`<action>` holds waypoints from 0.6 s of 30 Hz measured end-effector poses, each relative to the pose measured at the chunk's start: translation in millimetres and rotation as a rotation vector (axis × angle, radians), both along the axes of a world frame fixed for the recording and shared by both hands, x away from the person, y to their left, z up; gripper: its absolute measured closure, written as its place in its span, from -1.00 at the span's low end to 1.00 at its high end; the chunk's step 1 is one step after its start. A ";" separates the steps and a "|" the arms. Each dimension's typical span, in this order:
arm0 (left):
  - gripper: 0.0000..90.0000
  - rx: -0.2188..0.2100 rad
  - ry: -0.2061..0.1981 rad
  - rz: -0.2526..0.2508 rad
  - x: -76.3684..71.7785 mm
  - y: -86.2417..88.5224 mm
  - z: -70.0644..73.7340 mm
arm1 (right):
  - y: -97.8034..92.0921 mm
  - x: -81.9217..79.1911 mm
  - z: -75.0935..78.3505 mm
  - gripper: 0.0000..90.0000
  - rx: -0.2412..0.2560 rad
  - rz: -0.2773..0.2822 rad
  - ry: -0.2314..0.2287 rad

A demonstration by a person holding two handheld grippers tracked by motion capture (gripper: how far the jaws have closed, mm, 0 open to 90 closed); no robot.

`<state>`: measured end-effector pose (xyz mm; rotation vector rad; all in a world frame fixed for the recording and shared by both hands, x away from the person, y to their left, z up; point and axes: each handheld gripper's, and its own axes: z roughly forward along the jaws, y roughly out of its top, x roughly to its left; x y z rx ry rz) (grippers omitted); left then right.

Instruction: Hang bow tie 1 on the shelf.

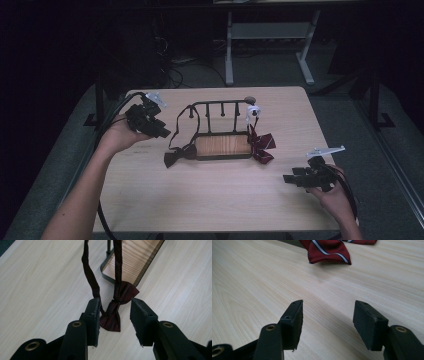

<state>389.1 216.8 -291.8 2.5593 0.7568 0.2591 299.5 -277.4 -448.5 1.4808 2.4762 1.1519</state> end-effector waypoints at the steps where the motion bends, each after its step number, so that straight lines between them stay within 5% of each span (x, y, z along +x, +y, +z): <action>1: 0.33 0.001 0.001 -0.003 -0.5 0.7 -0.9 | 0.0 0.1 -0.1 -0.09 0.000 0.000 0.000; 18: 0.21 -0.025 0.009 0.003 -14.1 7.7 -16.3 | -0.9 0.2 -0.1 -0.09 -0.001 0.002 -0.006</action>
